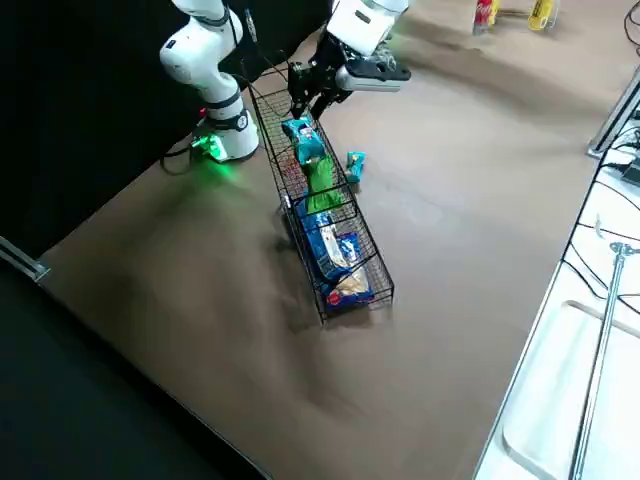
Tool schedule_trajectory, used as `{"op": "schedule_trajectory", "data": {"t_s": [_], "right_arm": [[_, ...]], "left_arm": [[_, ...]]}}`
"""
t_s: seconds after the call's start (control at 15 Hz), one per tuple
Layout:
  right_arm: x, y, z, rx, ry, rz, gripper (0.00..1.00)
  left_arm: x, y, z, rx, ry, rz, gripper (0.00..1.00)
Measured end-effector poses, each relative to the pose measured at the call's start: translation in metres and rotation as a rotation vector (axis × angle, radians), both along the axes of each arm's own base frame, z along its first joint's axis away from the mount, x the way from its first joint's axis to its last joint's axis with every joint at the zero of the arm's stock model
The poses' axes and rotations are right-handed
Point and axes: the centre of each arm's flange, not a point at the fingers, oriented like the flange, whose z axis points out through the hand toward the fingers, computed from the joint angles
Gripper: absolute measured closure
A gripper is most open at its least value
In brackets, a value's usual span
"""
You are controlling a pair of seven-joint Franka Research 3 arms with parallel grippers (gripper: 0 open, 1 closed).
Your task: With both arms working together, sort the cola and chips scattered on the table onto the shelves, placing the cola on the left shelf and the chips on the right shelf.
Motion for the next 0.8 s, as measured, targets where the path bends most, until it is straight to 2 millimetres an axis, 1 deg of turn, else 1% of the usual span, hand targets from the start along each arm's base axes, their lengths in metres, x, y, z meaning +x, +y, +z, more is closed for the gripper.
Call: {"op": "schedule_trajectory", "data": {"t_s": [0.13, 0.27, 0.4, 0.6, 0.67, 0.73, 0.8], "right_arm": [[0.002, 0.011, 0.0, 0.007, 0.003, 0.025, 0.56], [0.004, 0.035, -0.001, 0.018, 0.025, 0.057, 0.53], [0.007, 0.067, -0.004, 0.049, 0.028, 0.064, 0.52], [0.01, 0.106, -0.012, 0.102, 0.006, -0.012, 0.52], [0.01, 0.119, -0.02, 0.09, 0.013, -0.047, 0.52], [0.01, 0.133, -0.035, 0.069, 0.032, -0.072, 0.52], [0.01, 0.15, -0.055, 0.051, 0.054, -0.084, 0.51]], "left_arm": [[0.01, 0.014, 0.03, -0.013, -0.013, -0.001, 0.72], [0.019, 0.04, 0.057, -0.016, -0.037, 0.021, 0.72], [0.025, 0.075, 0.083, -0.009, -0.066, 0.067, 0.72], [0.031, 0.141, 0.115, -0.011, -0.108, 0.144, 0.72], [0.03, 0.163, 0.123, -0.006, -0.114, 0.175, 0.72], [0.029, 0.182, 0.129, 0.0, -0.115, 0.203, 0.72], [0.027, 0.197, 0.135, 0.01, -0.119, 0.229, 0.72]]}}
